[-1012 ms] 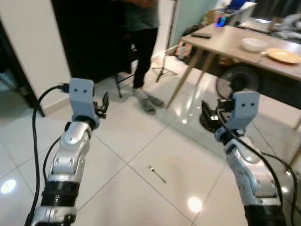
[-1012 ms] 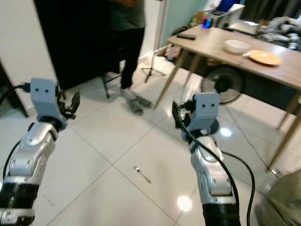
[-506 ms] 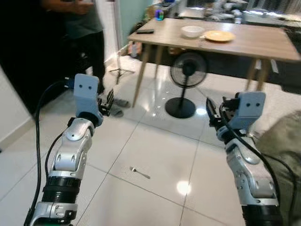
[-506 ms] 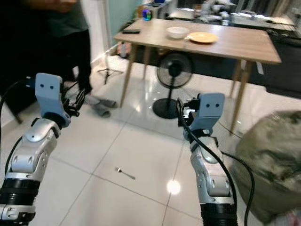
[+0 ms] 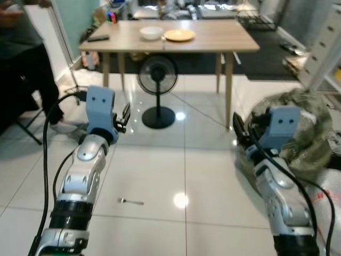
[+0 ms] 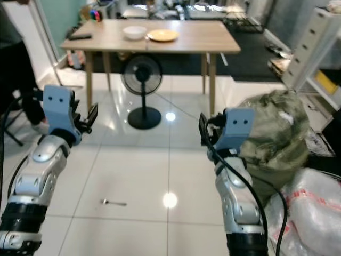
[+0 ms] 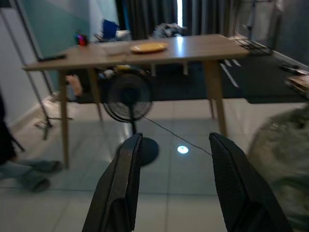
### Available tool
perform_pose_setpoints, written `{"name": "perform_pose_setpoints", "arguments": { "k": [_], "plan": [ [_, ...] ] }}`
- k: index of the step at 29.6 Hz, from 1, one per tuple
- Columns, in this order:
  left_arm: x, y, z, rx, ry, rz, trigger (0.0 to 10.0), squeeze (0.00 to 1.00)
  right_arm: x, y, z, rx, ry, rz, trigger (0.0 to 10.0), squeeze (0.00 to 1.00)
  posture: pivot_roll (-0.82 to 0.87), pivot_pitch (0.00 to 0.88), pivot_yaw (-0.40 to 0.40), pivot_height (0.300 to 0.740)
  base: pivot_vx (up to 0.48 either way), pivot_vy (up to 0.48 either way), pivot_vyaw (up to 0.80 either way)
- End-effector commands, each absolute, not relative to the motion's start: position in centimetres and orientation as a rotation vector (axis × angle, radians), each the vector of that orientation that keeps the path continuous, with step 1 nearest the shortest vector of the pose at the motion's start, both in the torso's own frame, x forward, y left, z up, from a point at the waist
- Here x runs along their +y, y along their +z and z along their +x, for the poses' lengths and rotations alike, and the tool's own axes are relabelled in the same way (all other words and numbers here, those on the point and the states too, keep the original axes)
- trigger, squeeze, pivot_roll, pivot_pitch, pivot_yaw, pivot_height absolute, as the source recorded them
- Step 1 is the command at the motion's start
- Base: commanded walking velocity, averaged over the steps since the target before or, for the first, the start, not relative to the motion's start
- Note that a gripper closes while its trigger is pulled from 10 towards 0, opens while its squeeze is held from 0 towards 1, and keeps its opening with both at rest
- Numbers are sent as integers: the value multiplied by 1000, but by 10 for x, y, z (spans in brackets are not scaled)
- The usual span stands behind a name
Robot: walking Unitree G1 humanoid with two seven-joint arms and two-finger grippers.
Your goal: Setting the table
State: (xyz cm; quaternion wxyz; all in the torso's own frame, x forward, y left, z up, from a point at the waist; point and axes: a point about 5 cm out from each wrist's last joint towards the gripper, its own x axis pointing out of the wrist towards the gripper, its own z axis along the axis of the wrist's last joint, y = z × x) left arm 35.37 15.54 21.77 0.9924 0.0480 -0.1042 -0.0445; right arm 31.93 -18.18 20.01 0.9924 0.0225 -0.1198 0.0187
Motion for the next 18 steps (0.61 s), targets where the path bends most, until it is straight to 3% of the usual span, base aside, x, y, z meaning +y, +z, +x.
{"name": "perform_pose_setpoints", "arguments": {
  "k": [1, 13, 18],
  "plan": [
    [162, 216, 353, -224, -44, 138, 10000, 35, -177, 203, 320, -258, 52, 47, 10000, 0, -94, 0, 101, 740, 480, 0, 0],
    [160, 219, 356, -234, -31, 132, 10000, 35, -178, 206, 321, -271, 56, 60, 10000, 0, -94, 0, 98, 740, 480, 0, 0],
    [160, 218, 357, -234, -31, 129, 10000, 35, -177, 206, 322, -267, 56, 61, 10000, 0, -95, 0, 97, 740, 480, 0, -800]
  ]
}}
